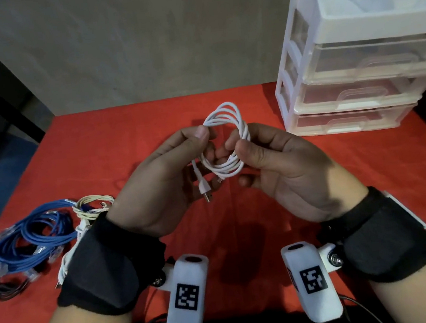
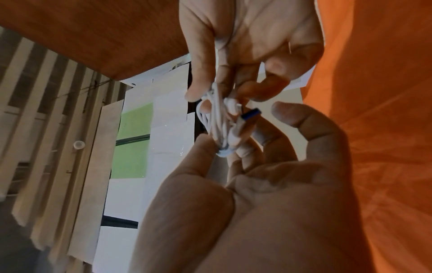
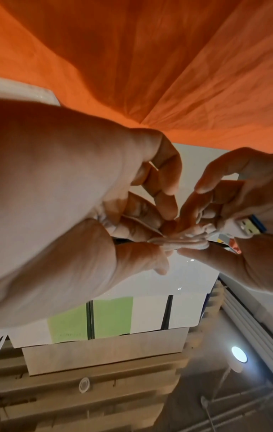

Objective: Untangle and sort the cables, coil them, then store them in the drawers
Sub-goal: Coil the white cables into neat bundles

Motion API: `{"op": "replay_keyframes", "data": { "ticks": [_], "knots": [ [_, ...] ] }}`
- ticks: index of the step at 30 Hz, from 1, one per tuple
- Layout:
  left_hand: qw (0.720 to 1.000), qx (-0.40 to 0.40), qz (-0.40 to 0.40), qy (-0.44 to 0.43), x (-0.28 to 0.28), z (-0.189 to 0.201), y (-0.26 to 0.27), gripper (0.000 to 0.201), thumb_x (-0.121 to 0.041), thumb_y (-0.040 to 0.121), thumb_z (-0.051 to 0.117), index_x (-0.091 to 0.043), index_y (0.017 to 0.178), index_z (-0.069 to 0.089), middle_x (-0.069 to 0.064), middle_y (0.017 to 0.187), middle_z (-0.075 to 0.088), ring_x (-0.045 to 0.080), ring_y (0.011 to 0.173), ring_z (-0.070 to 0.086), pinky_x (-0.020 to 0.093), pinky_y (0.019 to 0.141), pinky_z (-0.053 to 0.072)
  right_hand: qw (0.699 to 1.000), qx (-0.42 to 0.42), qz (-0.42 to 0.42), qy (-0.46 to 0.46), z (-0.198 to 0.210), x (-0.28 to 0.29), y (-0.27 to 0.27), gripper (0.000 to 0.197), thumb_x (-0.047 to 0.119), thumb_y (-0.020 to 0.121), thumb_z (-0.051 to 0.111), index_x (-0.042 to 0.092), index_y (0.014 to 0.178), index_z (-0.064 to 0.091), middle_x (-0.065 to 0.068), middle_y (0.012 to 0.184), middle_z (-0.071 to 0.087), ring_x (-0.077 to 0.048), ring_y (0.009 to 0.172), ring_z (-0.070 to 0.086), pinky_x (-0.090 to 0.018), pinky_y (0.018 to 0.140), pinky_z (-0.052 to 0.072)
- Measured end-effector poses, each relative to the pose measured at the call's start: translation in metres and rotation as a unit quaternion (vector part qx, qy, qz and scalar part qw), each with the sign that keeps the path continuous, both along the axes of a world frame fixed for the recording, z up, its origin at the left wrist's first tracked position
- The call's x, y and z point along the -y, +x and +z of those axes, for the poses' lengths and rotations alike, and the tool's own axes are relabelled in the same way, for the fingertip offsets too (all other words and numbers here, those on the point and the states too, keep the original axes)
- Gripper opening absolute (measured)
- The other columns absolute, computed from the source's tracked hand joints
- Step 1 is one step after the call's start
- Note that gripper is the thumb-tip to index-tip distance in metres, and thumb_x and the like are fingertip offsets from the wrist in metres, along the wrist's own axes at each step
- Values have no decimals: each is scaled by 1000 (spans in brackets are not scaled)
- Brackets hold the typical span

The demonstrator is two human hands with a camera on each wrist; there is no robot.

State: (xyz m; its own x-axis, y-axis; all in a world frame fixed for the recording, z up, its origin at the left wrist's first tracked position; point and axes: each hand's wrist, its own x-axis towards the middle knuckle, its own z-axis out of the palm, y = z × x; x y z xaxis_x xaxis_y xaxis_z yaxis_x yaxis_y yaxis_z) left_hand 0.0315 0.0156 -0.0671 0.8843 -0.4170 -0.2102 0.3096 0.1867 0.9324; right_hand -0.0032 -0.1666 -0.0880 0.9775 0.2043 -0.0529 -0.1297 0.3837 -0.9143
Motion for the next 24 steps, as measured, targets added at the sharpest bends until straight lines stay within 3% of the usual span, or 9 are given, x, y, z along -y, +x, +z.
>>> {"op": "replay_keyframes", "data": {
  "ticks": [3,6,10,14,19,21,24],
  "knots": [
    [999,13,15,35,-3,1,2,24,-33,89,63,-15,105,66,5,90,62,20,88,65,51,92,53,1000,-13,-23,-8,-3,-1,3,21,30,75,74,19,93,74,-6,96,73,-18,89,60,-30,70,37],
    [998,14,31,56,-5,-1,2,27,-33,84,67,-12,101,65,9,91,61,30,92,59,64,100,44,999,-24,-34,-12,-6,-2,5,14,25,77,74,17,88,76,-6,86,69,-12,73,57,-29,69,36],
    [997,3,31,64,-4,-4,2,19,-33,82,68,-15,86,66,3,82,64,27,88,58,63,100,44,998,-46,-32,-18,-7,3,10,11,16,79,73,8,86,71,-4,75,59,-12,65,47,-30,70,36],
    [996,7,37,77,-2,-6,3,21,-35,78,70,-16,87,67,2,82,65,24,87,59,52,92,51,998,-52,-28,-34,-8,6,12,11,16,79,74,9,87,73,-4,75,60,-13,66,48,-32,71,38],
    [990,32,89,109,-4,-6,4,18,-31,92,66,-15,101,69,2,83,66,18,74,65,34,68,58,998,-21,-11,-63,-5,-7,6,37,21,83,69,4,116,71,-11,97,66,-20,84,58,-30,76,44],
    [980,67,132,136,-14,-3,4,18,-27,95,66,-11,99,70,4,76,62,14,64,65,31,60,57,995,-4,2,-96,-1,-12,-1,44,26,84,69,6,124,68,-12,104,67,-20,89,60,-32,78,46],
    [955,123,165,212,-49,-1,-1,22,-27,94,70,-4,96,69,9,75,59,16,62,64,30,58,56,988,-6,0,-154,-2,-17,-15,40,30,86,68,10,120,69,-13,110,74,-17,89,63,-33,78,47]
  ]
}}
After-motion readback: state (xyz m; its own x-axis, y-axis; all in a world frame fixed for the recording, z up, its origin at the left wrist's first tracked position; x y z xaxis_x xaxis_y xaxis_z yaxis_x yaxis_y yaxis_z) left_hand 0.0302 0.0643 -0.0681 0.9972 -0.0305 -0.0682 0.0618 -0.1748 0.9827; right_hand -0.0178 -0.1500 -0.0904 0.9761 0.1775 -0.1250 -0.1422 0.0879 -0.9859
